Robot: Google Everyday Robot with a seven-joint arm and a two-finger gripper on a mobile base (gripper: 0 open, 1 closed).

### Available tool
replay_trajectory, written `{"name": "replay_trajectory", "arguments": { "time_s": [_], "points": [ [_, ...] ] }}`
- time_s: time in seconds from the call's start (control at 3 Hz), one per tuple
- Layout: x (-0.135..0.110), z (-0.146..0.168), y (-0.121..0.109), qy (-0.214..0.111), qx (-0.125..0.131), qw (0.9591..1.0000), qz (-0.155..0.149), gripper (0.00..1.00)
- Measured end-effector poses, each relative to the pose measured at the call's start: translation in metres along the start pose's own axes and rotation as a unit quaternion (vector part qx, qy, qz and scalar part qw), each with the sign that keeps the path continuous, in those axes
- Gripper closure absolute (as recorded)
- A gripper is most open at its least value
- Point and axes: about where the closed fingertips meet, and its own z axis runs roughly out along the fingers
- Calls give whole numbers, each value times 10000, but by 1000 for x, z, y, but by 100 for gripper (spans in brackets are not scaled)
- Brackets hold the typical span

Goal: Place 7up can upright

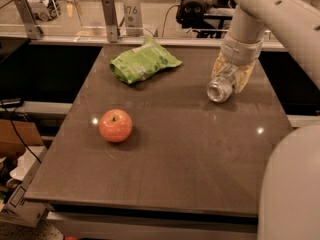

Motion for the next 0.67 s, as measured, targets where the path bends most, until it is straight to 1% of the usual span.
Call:
{"name": "replay_trajectory", "arguments": {
  "time_s": [0.33, 0.67],
  "points": [
    [-10, -20, -6, 234, 455, 9985, -207, 100],
    [-19, -45, -16, 541, 979, 9921, -565, 100]
  ]
}}
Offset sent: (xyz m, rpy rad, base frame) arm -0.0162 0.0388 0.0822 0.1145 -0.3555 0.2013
